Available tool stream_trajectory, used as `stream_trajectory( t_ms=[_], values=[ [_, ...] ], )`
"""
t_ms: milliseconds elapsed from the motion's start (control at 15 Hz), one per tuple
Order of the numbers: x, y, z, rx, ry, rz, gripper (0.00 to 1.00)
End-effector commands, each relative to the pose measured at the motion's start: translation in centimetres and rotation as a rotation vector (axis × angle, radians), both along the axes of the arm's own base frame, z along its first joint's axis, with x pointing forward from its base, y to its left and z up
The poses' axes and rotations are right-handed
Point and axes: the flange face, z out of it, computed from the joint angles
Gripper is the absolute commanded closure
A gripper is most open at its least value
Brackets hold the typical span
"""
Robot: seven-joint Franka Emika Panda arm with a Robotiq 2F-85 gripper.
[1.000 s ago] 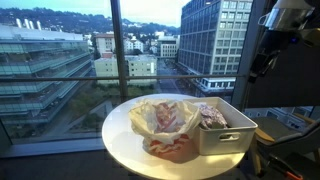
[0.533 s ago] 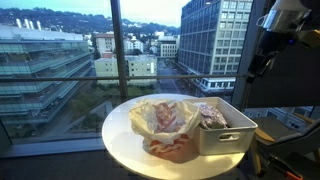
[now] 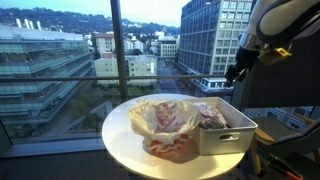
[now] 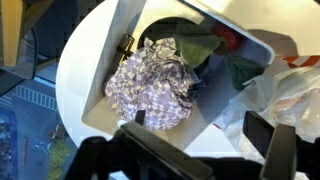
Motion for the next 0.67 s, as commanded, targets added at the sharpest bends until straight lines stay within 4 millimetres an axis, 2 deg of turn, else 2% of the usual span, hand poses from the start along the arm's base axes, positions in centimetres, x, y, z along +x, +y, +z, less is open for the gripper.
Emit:
stream_trajectory(
  t_ms=[0, 467, 600],
  values=[
    [6.1, -1.8, -2.9, -0.014, 0.023, -0.045, 0.00],
    [16.5, -5.7, -10.5, -0.016, 0.105, -0.157, 0.00],
    [18.6, -6.6, -12.9, -0.004, 0.132, -0.194, 0.00]
  ],
)
